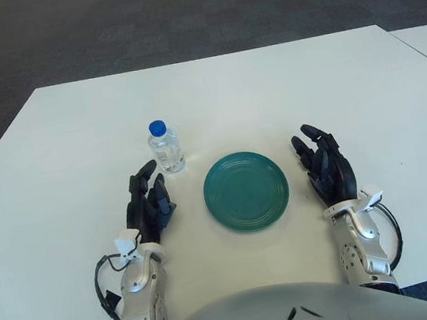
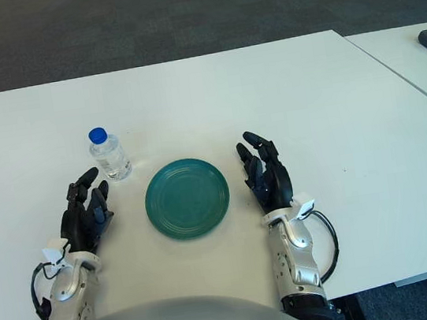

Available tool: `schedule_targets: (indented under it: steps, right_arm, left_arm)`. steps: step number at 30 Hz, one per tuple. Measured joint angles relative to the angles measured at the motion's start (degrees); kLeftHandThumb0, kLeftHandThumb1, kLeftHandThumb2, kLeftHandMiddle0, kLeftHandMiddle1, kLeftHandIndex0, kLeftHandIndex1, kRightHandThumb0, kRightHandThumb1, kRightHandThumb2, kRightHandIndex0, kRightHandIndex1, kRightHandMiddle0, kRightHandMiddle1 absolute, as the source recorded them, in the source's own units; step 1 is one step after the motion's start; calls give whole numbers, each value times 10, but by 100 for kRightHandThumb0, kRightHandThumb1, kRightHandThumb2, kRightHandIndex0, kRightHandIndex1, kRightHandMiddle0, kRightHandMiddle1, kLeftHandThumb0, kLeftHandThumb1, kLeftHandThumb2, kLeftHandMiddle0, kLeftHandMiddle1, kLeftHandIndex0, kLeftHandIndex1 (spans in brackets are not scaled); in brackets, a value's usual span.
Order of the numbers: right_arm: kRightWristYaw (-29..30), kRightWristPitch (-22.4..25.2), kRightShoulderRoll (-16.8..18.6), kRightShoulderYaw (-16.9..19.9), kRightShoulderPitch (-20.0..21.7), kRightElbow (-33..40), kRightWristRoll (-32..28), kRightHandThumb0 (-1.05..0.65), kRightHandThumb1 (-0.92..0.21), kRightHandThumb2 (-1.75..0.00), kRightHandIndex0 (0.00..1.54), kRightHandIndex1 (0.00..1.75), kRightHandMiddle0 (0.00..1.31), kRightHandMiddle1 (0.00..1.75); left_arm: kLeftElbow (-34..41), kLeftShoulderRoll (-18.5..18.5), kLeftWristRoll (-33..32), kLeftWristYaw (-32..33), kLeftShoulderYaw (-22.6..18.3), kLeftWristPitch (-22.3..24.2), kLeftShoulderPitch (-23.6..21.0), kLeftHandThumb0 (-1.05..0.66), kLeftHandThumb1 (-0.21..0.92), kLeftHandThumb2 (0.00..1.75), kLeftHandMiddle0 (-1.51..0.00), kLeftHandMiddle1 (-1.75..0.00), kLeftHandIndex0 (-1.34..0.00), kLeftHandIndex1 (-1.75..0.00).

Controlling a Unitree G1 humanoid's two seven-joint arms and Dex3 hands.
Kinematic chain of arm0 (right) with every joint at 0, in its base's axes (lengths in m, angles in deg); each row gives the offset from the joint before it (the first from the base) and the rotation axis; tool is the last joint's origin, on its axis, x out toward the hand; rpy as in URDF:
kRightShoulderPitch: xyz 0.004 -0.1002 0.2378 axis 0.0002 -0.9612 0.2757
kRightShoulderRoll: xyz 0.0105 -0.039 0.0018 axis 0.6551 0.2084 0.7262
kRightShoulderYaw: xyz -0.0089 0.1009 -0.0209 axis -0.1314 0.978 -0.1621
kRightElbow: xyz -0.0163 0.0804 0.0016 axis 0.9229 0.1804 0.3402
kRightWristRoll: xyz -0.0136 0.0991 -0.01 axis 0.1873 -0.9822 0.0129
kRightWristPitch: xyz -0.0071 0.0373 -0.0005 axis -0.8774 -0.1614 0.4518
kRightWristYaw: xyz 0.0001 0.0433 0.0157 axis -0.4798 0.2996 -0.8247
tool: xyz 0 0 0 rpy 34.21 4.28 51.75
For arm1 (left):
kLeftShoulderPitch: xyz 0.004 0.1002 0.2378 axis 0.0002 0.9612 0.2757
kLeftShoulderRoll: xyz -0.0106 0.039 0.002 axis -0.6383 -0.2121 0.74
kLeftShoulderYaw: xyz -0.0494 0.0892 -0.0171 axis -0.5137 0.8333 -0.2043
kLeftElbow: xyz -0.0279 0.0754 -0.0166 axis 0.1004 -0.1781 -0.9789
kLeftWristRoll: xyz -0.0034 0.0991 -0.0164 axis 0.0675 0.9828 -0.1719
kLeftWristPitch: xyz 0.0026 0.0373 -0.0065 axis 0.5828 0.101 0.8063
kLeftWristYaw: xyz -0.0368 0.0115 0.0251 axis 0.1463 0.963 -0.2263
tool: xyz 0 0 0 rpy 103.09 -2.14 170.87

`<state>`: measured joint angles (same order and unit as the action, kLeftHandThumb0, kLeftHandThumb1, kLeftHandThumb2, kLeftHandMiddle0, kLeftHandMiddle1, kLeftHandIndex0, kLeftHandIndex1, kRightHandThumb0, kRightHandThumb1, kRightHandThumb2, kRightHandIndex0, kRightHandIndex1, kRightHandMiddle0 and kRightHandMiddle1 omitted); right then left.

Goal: Put the bottle into the plate.

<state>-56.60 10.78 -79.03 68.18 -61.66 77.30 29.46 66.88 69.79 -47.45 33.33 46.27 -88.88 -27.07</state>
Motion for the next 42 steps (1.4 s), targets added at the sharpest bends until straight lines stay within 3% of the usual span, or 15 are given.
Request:
schedule_targets:
  steps: [12, 19, 26, 36, 42]
  right_arm:
    - [2, 5, 0, 6, 0, 4, -1, -69, -92, -64, 57, 18, 8, 92]
    - [2, 3, 0, 8, 0, 5, 0, -71, -92, -63, 58, 19, 9, 93]
    - [2, -2, 0, 8, -1, 5, 1, -72, -92, -61, 59, 21, 11, 94]
    - [2, 3, 1, 9, -3, 9, 0, -70, -92, -61, 58, 21, 9, 93]
    - [2, 4, 2, 8, -4, 11, 0, -70, -92, -62, 58, 22, 9, 92]
  left_arm:
    - [4, 2, 53, 30, 7, 14, -8, -73, 92, 64, -22, 0, 0, -60]
    - [-6, -2, 67, 35, 8, 37, -35, -81, 92, 43, -13, 0, 0, -41]
    - [-6, -7, 74, 36, 13, 60, -52, -91, 92, 27, -9, 0, 0, -33]
    - [4, -17, 93, 38, 19, 113, -79, -99, 92, 17, -4, 0, 0, -20]
    - [11, -45, 130, 33, 39, 152, -95, -104, 92, 16, 0, 0, 0, -3]
